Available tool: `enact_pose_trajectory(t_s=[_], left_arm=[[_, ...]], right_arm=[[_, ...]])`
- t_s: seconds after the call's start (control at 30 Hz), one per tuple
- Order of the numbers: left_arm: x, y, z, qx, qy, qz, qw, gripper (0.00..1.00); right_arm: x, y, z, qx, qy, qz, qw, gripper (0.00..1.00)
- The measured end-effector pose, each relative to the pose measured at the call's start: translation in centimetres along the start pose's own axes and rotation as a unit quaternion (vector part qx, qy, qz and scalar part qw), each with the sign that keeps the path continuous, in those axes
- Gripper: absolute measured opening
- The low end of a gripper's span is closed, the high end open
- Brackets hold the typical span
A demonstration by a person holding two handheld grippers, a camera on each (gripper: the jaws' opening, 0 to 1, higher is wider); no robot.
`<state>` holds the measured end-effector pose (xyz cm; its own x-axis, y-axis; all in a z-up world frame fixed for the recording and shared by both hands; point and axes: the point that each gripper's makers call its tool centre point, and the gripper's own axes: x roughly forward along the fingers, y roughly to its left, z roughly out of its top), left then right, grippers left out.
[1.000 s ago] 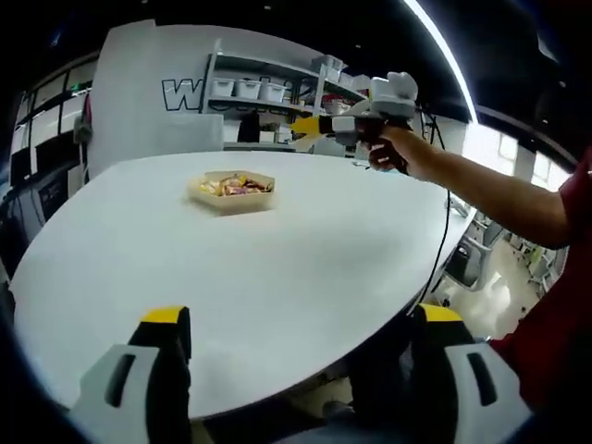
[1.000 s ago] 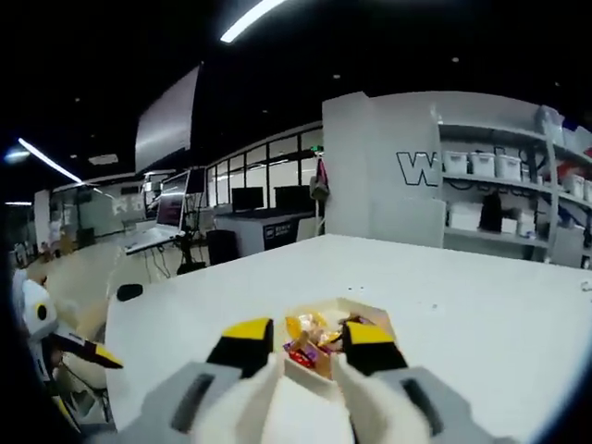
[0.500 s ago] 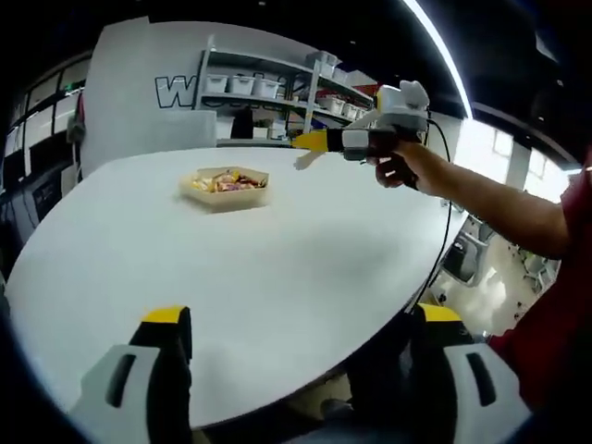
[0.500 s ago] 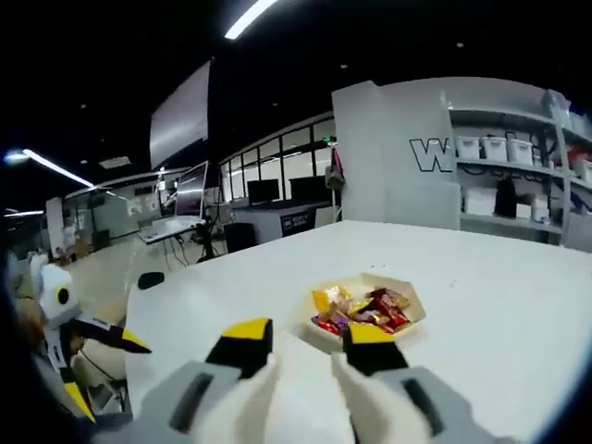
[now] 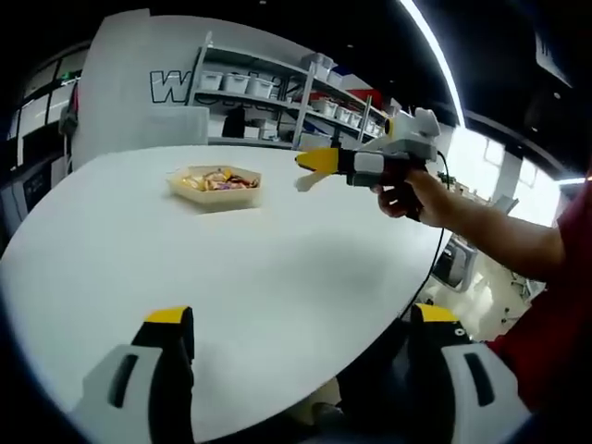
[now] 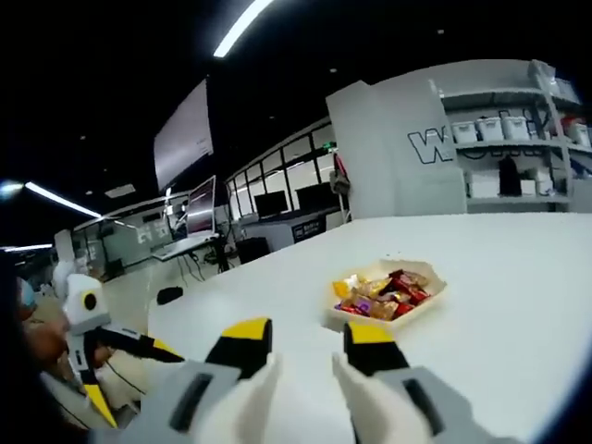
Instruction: Place the target food into the container with the food tongs after gripping and lifting it, then release it inside without dropping or visibly crushing the food.
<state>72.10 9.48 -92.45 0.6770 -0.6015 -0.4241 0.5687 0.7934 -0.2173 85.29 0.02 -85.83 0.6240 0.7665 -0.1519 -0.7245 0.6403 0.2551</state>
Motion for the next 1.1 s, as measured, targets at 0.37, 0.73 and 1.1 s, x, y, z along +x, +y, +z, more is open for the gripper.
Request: enact_pose_trajectory(t_s=[0.37, 0.73, 1.1], left_arm=[[1.2, -1.1, 1.0, 0.016, -0.008, -0.038, 0.9991, 0.88], [2.4, -1.8, 2.0, 0.037, -0.029, -0.086, 0.9952, 0.62], [2.7, -2.8, 3.7, 0.088, -0.04, -0.118, 0.9883, 0.4]], right_arm=[[-0.5, 3.4, -2.3, 0.0, 0.002, 0.052, 0.9987, 0.25], [-0.9, 7.2, -2.3, -0.002, -0.01, 0.116, 0.9932, 0.26], [-1.3, 9.3, -3.0, -0.022, -0.007, 0.158, 0.9871, 0.26]])
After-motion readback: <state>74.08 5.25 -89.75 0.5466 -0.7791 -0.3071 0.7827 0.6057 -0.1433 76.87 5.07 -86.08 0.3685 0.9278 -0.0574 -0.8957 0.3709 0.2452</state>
